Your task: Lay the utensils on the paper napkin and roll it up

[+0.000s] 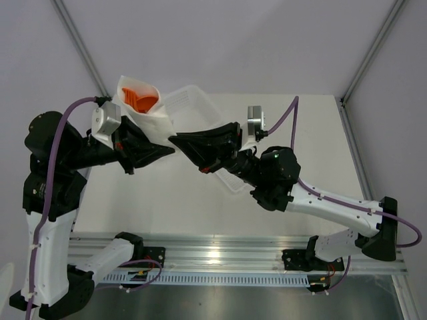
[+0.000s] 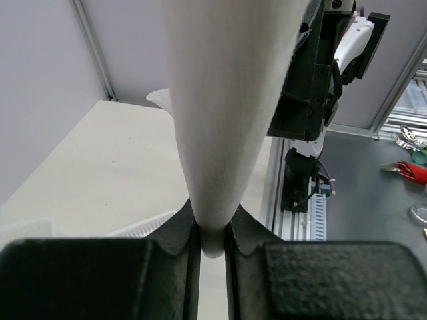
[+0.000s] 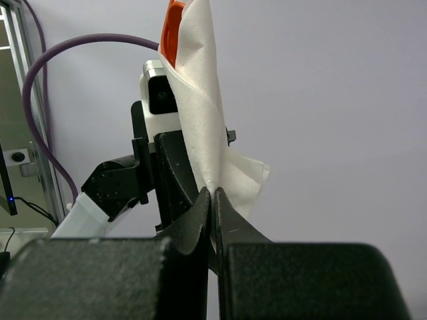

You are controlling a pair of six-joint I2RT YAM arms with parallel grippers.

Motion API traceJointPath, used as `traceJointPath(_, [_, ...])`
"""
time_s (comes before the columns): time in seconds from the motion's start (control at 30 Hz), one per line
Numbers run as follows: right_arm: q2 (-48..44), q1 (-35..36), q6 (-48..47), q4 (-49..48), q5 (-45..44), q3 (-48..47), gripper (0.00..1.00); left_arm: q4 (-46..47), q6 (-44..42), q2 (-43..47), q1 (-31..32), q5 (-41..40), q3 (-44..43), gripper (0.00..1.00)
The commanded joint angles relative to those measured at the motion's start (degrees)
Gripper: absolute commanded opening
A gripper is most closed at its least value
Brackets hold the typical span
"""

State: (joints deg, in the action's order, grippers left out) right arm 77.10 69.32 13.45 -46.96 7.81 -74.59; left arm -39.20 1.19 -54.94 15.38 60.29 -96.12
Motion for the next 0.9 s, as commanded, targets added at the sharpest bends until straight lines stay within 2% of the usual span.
traceJointPath(0.0, [-2.39, 0.55, -0.18, 0.19, -1.04, 1.02, 0.0, -0.26, -0.4, 0.62, -0.08, -1.14, 1.1, 0.13])
traceJointPath(0.07, [-2.39, 0.55, -0.79, 1.69, -1.13, 1.02, 0.0, -0.96, -0.84, 0.8, -0.08, -1.49, 1.28, 0.01])
traceJointPath(0.2, [-2.13, 0.55, -2.63, 6.68, 0.01, -0.03, 0.0, -2.46, -3.02, 1.41, -0.08, -2.37, 3.04, 0.01])
traceJointPath(0.4, [-1.69, 0.47, -5.01, 13.37, 0.97, -3.1, 0.19, -6.5, -5.93, 1.32, -0.08, -2.72, 3.92, 0.01])
traceJointPath(0.73, [-0.02, -0.85, -2.47, 18.13, 2.73, -5.92, 0.27, -9.49, -11.65, 2.03, -0.08, 1.49, 4.8, 0.01])
traceJointPath(0.87, [0.42, -1.64, -0.71, 18.92, 6.24, -6.88, 0.27, -10.28, -13.23, 1.85, -0.08, 2.02, 4.97, 0.01])
